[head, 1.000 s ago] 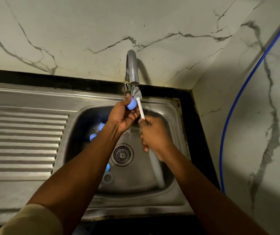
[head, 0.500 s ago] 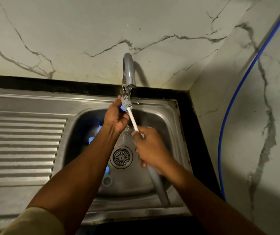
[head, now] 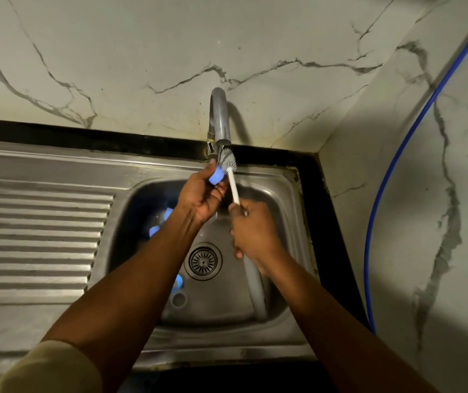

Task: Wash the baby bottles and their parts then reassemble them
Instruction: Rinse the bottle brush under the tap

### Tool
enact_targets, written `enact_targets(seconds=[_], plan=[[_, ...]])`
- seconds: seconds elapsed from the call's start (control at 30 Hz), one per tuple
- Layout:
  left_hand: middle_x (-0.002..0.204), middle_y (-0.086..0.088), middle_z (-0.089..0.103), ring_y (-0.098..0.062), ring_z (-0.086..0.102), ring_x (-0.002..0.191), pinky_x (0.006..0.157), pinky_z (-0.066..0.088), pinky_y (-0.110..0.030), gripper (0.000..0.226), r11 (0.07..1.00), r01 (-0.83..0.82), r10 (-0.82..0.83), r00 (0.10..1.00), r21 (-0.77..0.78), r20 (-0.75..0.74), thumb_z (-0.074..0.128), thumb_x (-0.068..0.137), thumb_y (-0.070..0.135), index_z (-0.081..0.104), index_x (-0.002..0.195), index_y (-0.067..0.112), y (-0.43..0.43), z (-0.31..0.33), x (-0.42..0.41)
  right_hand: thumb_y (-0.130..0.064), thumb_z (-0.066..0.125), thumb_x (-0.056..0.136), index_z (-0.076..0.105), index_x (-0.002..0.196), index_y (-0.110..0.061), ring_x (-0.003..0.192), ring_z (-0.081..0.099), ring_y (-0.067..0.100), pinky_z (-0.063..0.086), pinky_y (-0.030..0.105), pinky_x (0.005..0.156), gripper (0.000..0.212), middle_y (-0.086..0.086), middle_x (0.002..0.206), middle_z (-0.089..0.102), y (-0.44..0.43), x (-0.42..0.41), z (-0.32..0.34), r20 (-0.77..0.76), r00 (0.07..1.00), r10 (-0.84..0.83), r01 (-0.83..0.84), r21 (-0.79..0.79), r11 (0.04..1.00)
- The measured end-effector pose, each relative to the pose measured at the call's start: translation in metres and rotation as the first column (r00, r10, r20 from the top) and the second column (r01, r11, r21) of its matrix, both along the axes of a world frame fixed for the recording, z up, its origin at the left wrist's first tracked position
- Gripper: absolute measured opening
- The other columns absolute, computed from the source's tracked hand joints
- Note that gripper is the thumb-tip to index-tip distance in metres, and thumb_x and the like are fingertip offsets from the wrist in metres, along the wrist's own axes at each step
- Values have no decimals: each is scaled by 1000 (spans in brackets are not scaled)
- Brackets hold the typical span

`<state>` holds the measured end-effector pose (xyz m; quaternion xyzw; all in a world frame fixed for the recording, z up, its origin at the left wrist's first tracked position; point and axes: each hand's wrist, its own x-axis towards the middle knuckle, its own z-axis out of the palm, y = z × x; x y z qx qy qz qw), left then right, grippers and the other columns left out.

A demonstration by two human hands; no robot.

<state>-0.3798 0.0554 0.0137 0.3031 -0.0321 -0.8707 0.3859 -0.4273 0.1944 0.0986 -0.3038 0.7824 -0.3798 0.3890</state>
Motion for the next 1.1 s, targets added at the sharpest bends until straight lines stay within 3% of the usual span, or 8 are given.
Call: enact_targets(seconds=[0.17, 0.23, 0.4, 0.53, 0.7, 0.83, 0.9, 1.1], plan=[[95, -13, 64, -20, 64, 84, 106, 48, -33, 49, 995, -71, 72, 997, 69, -10, 68, 86, 11, 56, 133, 2, -7, -2, 1, -25, 44, 105, 62, 113, -18, 36, 48, 7, 42, 23, 38, 21, 1, 64, 52, 14, 10, 0, -65, 983, 173, -170, 44, 984], [95, -12, 65, -19, 65, 84, 103, 50, -33, 39, 996, -56, 58, 998, 67, -25, 65, 94, 14, 57, 131, 3, -11, -5, 2, -25, 44, 105, 62, 114, -20, 40, 50, 9, 43, 23, 39, 21, 1, 65, 53, 18, 9, -1, -78, 981, 177, -174, 42, 984], [125, -21, 62, -28, 58, 123, 115, 40, -40, 49, 999, 29, -29, 1000, 41, -3, 66, 91, 16, 54, 135, -3, 5, -10, -13, -23, 42, 106, 64, 115, -12, 38, 49, 11, 42, 25, 40, 26, 3, 62, 54, -10, -7, -2, -27, 999, 32, -32, 7, 999], [90, -10, 60, -16, 59, 82, 112, 38, -24, 36, 990, -46, 55, 997, 136, -63, 64, 92, 16, 56, 126, 6, -15, -13, -4, -28, 43, 105, 62, 112, -18, 42, 53, 12, 45, 24, 39, 23, 3, 69, 55, 21, 11, -4, -103, 976, 195, -189, 60, 980], [116, -20, 64, -26, 65, 106, 103, 51, -42, 36, 998, -41, 41, 999, 46, 11, 58, 99, 11, 56, 132, -5, 0, -4, -11, -24, 43, 105, 65, 107, -14, 38, 50, 12, 45, 26, 41, 25, 4, 65, 56, -11, -7, -5, -42, 999, 26, -27, -16, 1000], [93, -11, 64, -17, 65, 75, 82, 57, -31, 15, 994, -86, 88, 996, 72, -28, 58, 99, 13, 65, 110, 6, -11, -6, 3, -27, 44, 104, 62, 109, -21, 44, 54, 16, 44, 24, 39, 20, 5, 70, 57, 20, 11, -7, -89, 980, 179, -174, 58, 983], [99, -14, 65, -21, 64, 84, 76, 59, -31, 13, 999, -53, 53, 999, 10, -10, 54, 99, 9, 65, 106, 6, -5, -1, 1, -25, 44, 104, 63, 104, -16, 42, 52, 15, 43, 24, 39, 20, 5, 68, 56, 15, 8, -12, -89, 992, 86, -84, 21, 996], [101, -17, 64, -24, 65, 89, 88, 57, -36, 18, 998, -56, 56, 998, -8, 2, 55, 100, 10, 60, 113, 0, 2, 6, -9, -24, 43, 104, 64, 108, -21, 41, 51, 15, 43, 24, 41, 22, 1, 65, 54, 13, -2, -12, -62, 997, 54, -52, 29, 998]])
